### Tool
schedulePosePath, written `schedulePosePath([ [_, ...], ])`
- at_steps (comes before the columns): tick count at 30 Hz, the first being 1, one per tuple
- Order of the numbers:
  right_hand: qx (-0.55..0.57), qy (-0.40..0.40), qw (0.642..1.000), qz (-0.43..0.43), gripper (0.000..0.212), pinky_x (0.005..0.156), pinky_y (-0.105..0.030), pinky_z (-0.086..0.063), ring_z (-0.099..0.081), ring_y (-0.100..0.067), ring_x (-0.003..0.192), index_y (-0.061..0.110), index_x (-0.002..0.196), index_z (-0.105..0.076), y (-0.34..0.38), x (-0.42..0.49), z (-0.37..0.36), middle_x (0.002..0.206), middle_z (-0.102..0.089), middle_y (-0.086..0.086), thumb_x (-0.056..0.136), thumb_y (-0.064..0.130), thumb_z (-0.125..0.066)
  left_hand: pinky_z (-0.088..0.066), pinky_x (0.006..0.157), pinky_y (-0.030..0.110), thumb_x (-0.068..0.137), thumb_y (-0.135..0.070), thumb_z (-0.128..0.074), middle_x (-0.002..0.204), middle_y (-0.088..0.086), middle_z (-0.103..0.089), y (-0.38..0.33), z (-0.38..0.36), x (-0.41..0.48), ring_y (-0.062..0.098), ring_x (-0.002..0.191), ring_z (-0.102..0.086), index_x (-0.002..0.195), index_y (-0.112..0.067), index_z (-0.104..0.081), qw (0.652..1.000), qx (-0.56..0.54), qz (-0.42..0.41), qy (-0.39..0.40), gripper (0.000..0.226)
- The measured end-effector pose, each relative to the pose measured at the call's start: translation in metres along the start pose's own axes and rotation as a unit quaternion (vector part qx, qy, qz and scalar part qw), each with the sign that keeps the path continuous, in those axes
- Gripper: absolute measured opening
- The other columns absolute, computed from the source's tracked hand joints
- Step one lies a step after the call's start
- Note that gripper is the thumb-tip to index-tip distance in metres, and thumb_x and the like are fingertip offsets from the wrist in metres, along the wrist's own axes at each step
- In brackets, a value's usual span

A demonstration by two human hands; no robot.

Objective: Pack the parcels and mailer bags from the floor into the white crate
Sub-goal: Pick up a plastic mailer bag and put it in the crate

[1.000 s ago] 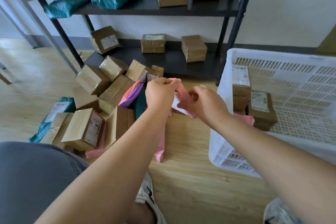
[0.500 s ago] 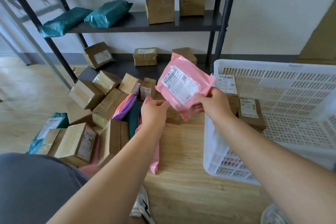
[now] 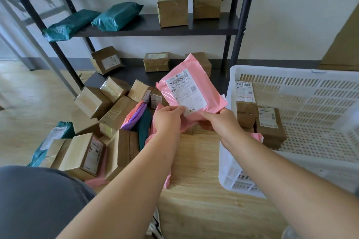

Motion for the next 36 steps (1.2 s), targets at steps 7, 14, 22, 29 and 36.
schedulePosePath([
  [7,-0.121,-0.112,0.981,0.106,0.071,0.094,-0.034,-0.046,-0.056,-0.016,0.106,0.018,0.140,-0.039,0.053,0.004,0.042,0.118,-0.053,0.003,0.081,0.034,-0.074,-0.059,0.060,0.032,0.088,-0.020,-0.068,0.093,0.001,-0.071,-0.027,-0.017,-0.001,0.021,0.083,-0.068,0.088,-0.020,-0.071,0.994,0.069,-0.081,0.017,0.003],
  [14,-0.294,-0.101,0.937,0.159,0.034,0.084,-0.039,-0.055,-0.067,-0.018,0.089,0.016,0.113,-0.066,0.089,0.011,0.093,0.102,-0.070,0.001,0.085,0.034,-0.071,-0.061,0.069,0.043,0.088,-0.017,-0.067,0.084,0.001,-0.073,-0.047,-0.075,-0.013,0.025,0.079,-0.072,0.074,-0.021,-0.068,0.971,0.124,-0.181,0.098,0.015],
  [22,-0.351,-0.165,0.918,0.080,0.017,0.071,-0.031,-0.045,-0.062,-0.023,0.085,0.007,0.094,-0.070,0.087,0.024,0.177,0.093,-0.068,-0.006,0.087,0.023,-0.068,-0.058,0.080,0.037,0.082,-0.015,-0.070,0.090,0.001,-0.072,-0.034,-0.164,-0.027,0.022,0.086,-0.069,0.082,-0.019,-0.071,0.929,0.236,-0.221,0.180,0.004],
  [29,-0.425,-0.089,0.897,-0.077,0.007,0.073,-0.038,-0.057,-0.066,-0.029,0.075,0.003,0.092,-0.068,0.035,0.046,0.237,0.082,-0.069,-0.015,0.089,0.008,-0.063,-0.054,0.070,0.029,0.083,-0.005,-0.060,0.084,0.006,-0.073,0.014,-0.234,-0.032,0.024,0.083,-0.069,0.083,-0.012,-0.070,0.862,0.377,-0.223,0.256,0.012],
  [36,-0.386,-0.028,0.902,-0.193,0.014,0.054,-0.028,-0.053,-0.059,-0.020,0.058,-0.003,0.100,-0.066,-0.028,0.076,0.288,0.077,-0.066,-0.014,0.088,-0.004,-0.059,-0.058,0.081,0.036,0.080,-0.008,-0.068,0.092,0.012,-0.073,0.075,-0.291,-0.018,0.028,0.088,-0.071,0.094,-0.006,-0.072,0.821,0.455,-0.136,0.316,0.014],
])
Point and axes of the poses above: each hand's wrist, its own x-axis towards the middle knuckle, its own z-axis out of the back of the hand, y = z × x, the point moved 3 cm from there along x, towards the middle knuckle
